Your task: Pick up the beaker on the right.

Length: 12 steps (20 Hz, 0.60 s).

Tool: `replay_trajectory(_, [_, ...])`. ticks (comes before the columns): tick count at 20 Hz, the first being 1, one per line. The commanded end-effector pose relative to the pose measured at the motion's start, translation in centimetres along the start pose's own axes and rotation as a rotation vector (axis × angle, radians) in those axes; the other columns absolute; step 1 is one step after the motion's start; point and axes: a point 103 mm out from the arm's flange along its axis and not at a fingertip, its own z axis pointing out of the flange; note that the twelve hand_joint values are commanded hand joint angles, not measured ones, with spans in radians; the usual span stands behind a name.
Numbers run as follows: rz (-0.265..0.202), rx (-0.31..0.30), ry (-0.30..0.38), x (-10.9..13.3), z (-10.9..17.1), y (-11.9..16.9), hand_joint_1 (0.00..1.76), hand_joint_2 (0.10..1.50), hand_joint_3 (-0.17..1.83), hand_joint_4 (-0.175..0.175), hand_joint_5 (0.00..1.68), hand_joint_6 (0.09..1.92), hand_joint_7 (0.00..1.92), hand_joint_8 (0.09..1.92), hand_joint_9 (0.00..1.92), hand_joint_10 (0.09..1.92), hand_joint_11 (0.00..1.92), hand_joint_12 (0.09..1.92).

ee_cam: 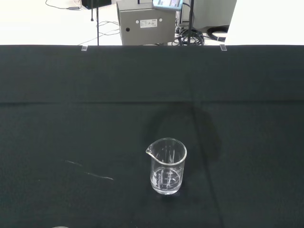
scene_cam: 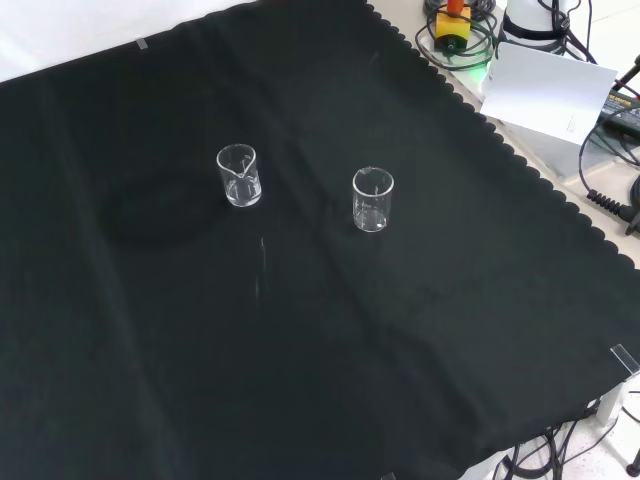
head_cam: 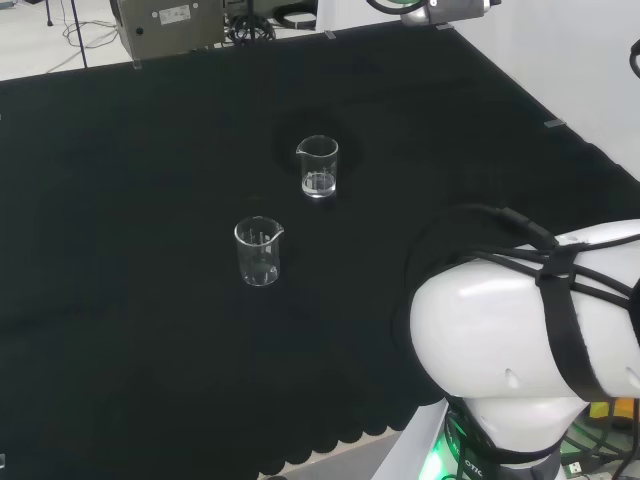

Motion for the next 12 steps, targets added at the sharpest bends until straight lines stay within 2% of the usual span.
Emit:
replay_trajectory(1, [-0.001, -0.009, -0.002, -0.16, 0.06, 0.02, 0.17, 1.09, 0.48, -0.024, 0.33, 0.09, 0.05, 0.53, 0.18, 0.61, 0.02, 1.32])
replay_trajectory(2, [-0.002, -0.006, 0.002, -0.21, 0.11, 0.06, 0.09, 1.17, 0.43, -0.023, 0.32, 0.09, 0.03, 0.51, 0.15, 0.62, 0.01, 1.31])
replay_trajectory(4, [-0.001, -0.002, 0.010, -0.34, 0.14, 0.13, 0.03, 1.23, 0.39, -0.023, 0.30, 0.09, 0.01, 0.50, 0.12, 0.63, 0.00, 1.30])
replay_trajectory(12, [0.020, 0.006, -0.001, -0.94, 0.70, 0.43, 0.02, 1.27, 0.34, -0.023, 0.30, 0.09, 0.00, 0.50, 0.11, 0.64, 0.00, 1.30])
